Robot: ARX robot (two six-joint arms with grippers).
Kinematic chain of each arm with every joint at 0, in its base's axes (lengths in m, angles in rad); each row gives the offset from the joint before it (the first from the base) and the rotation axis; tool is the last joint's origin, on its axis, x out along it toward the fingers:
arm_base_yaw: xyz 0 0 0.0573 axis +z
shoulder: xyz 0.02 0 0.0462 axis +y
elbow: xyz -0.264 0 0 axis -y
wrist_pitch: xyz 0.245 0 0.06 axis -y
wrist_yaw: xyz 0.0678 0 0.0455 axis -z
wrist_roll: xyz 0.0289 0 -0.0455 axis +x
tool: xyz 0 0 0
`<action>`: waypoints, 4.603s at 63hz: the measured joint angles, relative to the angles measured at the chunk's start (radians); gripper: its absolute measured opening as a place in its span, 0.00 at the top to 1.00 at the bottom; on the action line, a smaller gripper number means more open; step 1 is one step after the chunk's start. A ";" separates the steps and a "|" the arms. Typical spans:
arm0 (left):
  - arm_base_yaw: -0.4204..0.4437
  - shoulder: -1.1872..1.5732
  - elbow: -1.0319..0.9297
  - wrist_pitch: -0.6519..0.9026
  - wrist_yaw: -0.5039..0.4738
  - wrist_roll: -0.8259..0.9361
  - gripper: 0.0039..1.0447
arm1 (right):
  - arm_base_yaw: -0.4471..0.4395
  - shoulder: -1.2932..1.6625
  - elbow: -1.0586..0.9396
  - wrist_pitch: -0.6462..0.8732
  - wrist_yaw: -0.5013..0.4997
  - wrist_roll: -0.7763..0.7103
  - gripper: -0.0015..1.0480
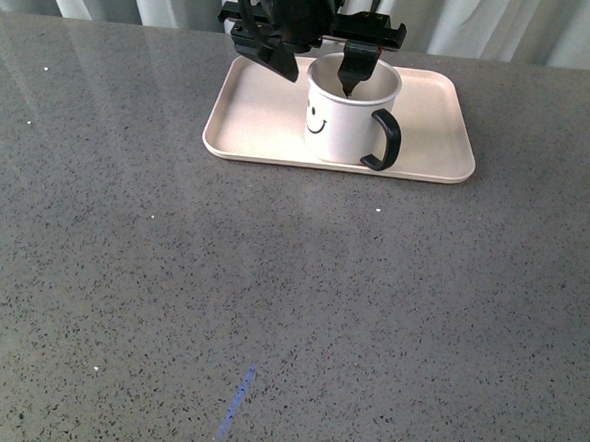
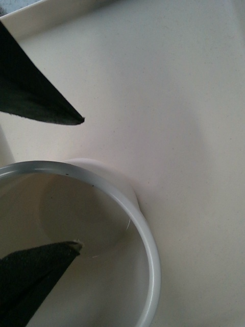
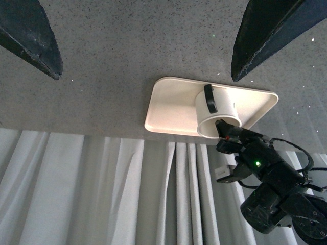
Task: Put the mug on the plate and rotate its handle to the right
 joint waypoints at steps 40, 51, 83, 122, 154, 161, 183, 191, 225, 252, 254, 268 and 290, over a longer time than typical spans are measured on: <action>0.124 -0.557 -0.663 0.511 0.060 -0.125 0.09 | 0.000 0.000 0.000 0.000 0.000 0.000 0.09; 0.200 -0.855 -1.222 1.284 -0.320 -0.020 0.35 | 0.000 0.000 0.000 0.000 0.000 0.000 0.09; 0.336 -1.304 -1.928 1.600 -0.215 0.021 0.99 | 0.000 0.000 0.000 0.000 0.000 0.000 0.09; 0.446 -1.701 -2.224 1.487 -0.111 0.023 0.99 | 0.000 0.000 0.000 0.000 0.000 0.000 0.09; 0.446 -2.136 -2.249 1.101 -0.111 0.024 0.99 | 0.000 0.000 0.000 0.000 0.000 0.000 0.09; 0.446 -2.190 -2.249 1.049 -0.111 0.024 0.99 | 0.000 0.000 0.000 0.000 0.000 0.000 0.09; 0.446 -2.347 -2.249 0.895 -0.111 0.024 0.99 | 0.000 0.000 0.000 0.000 0.000 0.000 0.09; 0.446 -2.377 -2.249 0.865 -0.111 0.024 0.99 | 0.000 0.000 0.000 0.000 0.000 0.000 0.09; 0.447 -2.562 -2.248 0.661 -0.111 0.024 0.69 | 0.000 0.000 0.000 0.000 0.000 0.000 0.09; 0.447 -2.563 -2.248 0.661 -0.111 0.026 0.09 | -0.166 0.507 0.296 -0.428 -0.464 -0.153 0.09; 0.447 -2.563 -2.248 0.661 -0.111 0.026 0.09 | -0.183 0.641 0.372 -0.388 -0.479 -0.165 0.09; 0.447 -2.563 -2.248 0.661 -0.111 0.026 0.09 | -0.139 1.424 0.915 -0.197 -0.321 -0.167 0.09; 0.447 -2.563 -2.248 0.661 -0.111 0.027 0.09 | 0.025 1.959 1.437 -0.381 -0.192 -0.098 0.09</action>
